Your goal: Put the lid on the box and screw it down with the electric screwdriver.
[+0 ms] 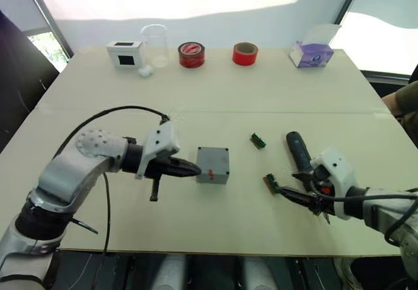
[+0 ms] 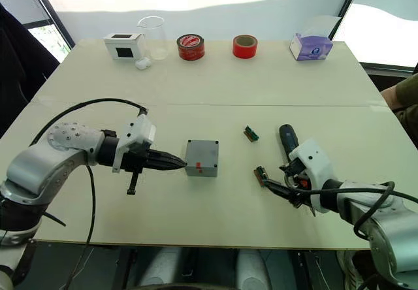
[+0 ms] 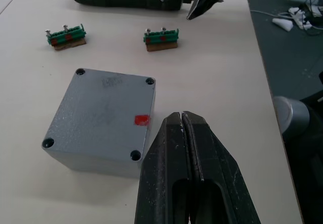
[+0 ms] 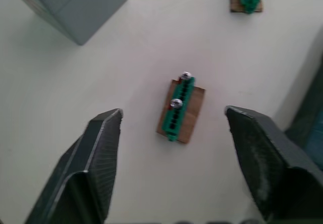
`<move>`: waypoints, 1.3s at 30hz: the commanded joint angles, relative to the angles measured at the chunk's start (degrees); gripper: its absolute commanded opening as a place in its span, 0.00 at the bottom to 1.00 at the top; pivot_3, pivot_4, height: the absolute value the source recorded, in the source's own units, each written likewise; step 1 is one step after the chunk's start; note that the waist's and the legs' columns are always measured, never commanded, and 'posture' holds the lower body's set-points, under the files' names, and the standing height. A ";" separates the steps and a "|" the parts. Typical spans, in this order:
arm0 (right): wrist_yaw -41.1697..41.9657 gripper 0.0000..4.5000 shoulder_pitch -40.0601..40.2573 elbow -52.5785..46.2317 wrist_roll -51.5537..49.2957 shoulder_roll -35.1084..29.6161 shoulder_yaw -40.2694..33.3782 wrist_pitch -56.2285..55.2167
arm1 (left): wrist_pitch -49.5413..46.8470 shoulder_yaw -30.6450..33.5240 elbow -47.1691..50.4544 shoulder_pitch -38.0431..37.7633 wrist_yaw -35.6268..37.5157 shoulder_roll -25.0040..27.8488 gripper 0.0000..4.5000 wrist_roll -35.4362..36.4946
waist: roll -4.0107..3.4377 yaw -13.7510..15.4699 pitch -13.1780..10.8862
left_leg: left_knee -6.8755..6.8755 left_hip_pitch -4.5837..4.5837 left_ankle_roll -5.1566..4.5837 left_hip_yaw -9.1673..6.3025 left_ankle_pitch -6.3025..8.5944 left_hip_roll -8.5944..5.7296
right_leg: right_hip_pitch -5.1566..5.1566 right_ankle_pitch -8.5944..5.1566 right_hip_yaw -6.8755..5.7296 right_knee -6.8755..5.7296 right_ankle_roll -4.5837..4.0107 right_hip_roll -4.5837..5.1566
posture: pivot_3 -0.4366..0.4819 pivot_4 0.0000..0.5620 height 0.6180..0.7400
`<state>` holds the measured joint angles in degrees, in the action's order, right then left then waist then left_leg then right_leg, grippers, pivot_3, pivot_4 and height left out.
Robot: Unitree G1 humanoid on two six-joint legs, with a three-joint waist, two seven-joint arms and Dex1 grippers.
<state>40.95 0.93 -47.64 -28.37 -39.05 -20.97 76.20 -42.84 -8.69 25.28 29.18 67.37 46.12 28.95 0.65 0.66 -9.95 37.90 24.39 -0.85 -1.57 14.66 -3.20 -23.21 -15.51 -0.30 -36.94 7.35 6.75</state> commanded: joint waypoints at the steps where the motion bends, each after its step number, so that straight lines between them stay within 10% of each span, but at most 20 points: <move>1: -3.54 0.99 1.44 -1.59 0.65 0.90 1.16 -3.22 | 1.41 -0.58 1.82 -0.06 0.20 0.87 0.00 -0.18 | 0.01 0.13 -0.01 | 0.01 0.01 0.00 0.00 0.00 -0.01 | 0.02 0.00 0.00 0.01 0.00 0.00 | 0.48 0.27 1.00; 7: -8.73 0.84 0.03 1.36 2.13 1.65 5.07 -6.32 | 2.46 -1.39 1.71 -1.17 -0.51 1.45 0.00 -1.16 | 0.01 0.01 -0.01 | 0.03 0.01 0.00 -0.01 0.00 -0.04 | 0.01 0.00 0.00 0.01 0.00 0.01 | 0.48 0.27 1.00; 13: -9.94 0.35 0.42 2.01 1.07 1.46 5.72 -7.44 | 2.25 -1.18 2.09 -1.48 -1.30 1.42 0.00 -0.72 | 0.01 0.04 -0.01 | 0.03 0.01 0.00 -0.01 0.00 -0.04 | 0.02 0.00 0.00 0.01 0.01 0.01 | 0.48 0.27 1.00; 27: -11.55 0.35 1.77 2.29 0.86 0.64 7.80 -9.43 | 3.20 -1.10 1.60 -2.16 -2.58 1.05 0.00 -0.92 | 0.01 0.03 -0.01 | 0.03 0.01 0.00 -0.01 0.00 -0.04 | 0.02 0.00 0.00 0.00 0.01 -0.02 | 0.48 0.27 1.00; 32: -11.93 0.03 1.93 2.75 1.10 0.30 8.51 -10.18 | 3.71 -1.42 1.60 -2.48 -2.83 1.16 0.00 -1.24 | 0.01 0.02 -0.01 | 0.03 0.01 0.00 -0.01 0.00 -0.04 | 0.02 0.00 0.00 0.00 0.01 -0.02 | 0.48 0.27 1.00; 39: -12.61 0.03 1.86 4.13 1.60 -0.61 9.51 -11.84 | 4.18 -1.39 1.30 -2.56 -3.08 1.25 0.00 -1.66 | 0.02 0.03 -0.01 | 0.03 0.01 0.00 -0.01 0.00 -0.04 | 0.03 0.00 0.00 -0.01 0.01 -0.03 | 0.48 0.27 1.00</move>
<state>28.69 3.04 -43.46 -27.13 -39.12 -11.28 65.33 -39.48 -10.52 25.66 26.63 64.45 47.07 27.40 0.66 0.69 -9.96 37.93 24.40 -0.85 -1.58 14.65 -3.24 -23.18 -15.52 -0.30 -36.95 7.37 6.71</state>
